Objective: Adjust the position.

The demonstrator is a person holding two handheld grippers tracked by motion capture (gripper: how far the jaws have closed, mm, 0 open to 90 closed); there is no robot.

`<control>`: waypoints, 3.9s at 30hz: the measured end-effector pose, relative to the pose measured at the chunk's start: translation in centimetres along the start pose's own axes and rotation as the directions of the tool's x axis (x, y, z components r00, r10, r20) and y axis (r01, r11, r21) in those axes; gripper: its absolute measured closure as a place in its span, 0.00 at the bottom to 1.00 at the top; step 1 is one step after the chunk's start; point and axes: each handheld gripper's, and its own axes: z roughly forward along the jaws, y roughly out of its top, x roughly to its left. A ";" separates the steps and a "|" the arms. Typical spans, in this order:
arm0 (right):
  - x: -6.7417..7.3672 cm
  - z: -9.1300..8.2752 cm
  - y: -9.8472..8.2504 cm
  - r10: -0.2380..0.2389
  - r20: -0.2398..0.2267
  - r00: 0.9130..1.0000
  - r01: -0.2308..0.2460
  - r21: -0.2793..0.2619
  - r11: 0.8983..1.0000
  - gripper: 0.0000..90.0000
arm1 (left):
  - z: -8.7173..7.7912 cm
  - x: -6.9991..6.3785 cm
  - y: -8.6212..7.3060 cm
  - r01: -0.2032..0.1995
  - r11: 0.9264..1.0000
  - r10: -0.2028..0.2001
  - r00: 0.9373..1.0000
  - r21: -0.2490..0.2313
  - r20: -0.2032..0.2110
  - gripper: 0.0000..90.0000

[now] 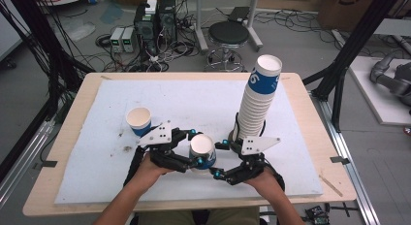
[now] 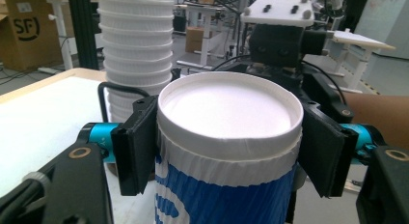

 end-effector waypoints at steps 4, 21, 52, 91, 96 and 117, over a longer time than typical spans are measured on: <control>0.1 0.5 0.0 -0.002 -0.013 1.000 0.002 0.011 1.000 0.22 | 0.1 -0.2 0.2 -0.008 1.000 0.008 1.000 -0.005 0.009 0.33; 0.4 1.4 -0.1 -0.026 -0.042 0.999 0.027 0.019 0.999 0.24 | 0.2 -0.3 0.3 -0.011 0.999 0.012 0.999 -0.035 0.051 0.34; 0.4 0.4 0.8 -0.127 0.001 0.992 0.126 0.159 0.979 0.36 | -1.3 -0.2 -0.5 0.030 0.994 -0.034 0.999 0.108 0.030 0.18; 0.7 3.2 5.4 -0.351 -0.108 0.930 0.350 0.548 0.760 0.35 | -0.4 0.2 1.4 -0.011 0.921 -0.003 0.999 0.389 0.034 0.19; 1.0 3.3 5.4 -0.365 -0.124 0.923 0.368 0.565 0.738 0.35 | -0.1 0.3 1.2 -0.021 0.907 -0.002 0.999 0.421 0.055 0.29; 0.2 -0.1 4.9 -0.248 -0.034 0.968 0.247 0.281 0.927 0.24 | -1.5 0.9 -0.2 0.010 0.968 -0.024 0.998 0.250 0.054 0.32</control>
